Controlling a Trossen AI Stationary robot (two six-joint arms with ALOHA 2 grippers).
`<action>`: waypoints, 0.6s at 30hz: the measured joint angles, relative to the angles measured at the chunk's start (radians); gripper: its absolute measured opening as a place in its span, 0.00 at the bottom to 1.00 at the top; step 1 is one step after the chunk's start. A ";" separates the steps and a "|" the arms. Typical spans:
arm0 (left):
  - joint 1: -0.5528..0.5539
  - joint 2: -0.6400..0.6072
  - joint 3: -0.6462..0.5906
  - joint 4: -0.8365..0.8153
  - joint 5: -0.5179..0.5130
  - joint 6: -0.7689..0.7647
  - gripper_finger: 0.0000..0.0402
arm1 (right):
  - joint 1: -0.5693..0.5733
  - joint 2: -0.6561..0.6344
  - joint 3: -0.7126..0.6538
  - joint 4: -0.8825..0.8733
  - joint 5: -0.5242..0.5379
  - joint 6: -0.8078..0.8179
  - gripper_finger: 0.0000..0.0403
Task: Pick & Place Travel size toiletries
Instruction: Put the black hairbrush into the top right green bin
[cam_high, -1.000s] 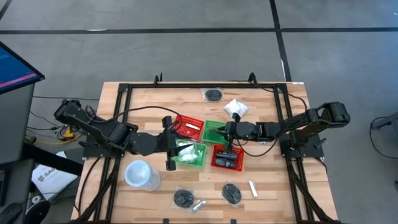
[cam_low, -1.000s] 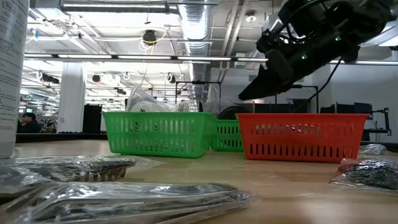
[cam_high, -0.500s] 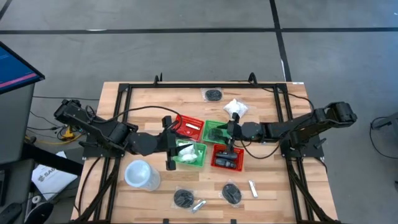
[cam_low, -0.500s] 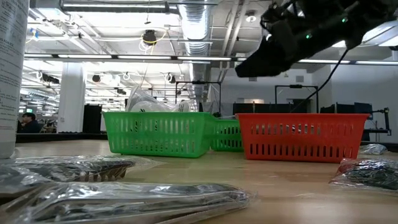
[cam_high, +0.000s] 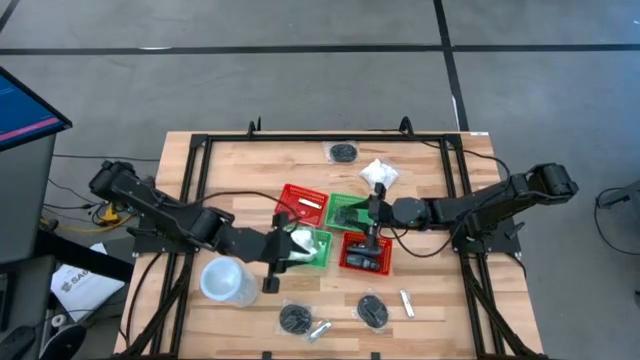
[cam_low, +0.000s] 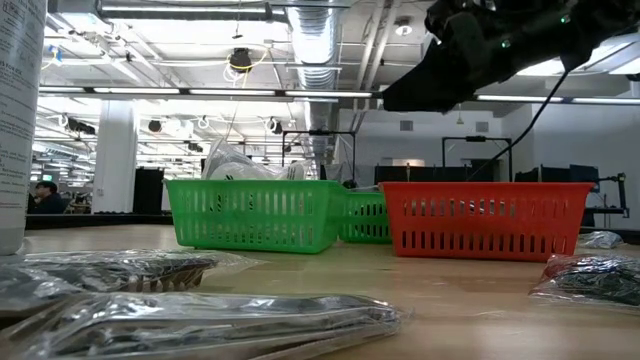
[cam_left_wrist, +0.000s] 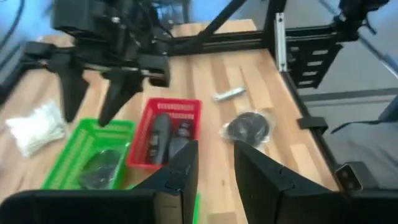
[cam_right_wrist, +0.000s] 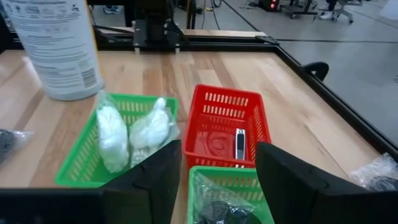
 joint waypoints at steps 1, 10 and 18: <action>0.000 0.005 -0.006 -0.004 0.002 -0.010 0.23 | 0.000 0.000 0.000 0.002 0.000 -0.001 0.48; -0.003 0.189 0.032 0.003 0.127 -0.102 0.23 | -0.002 0.000 0.000 0.001 0.000 -0.007 0.44; -0.024 0.323 0.105 -0.017 0.243 -0.095 0.23 | -0.002 0.000 0.001 -0.014 0.000 -0.007 0.43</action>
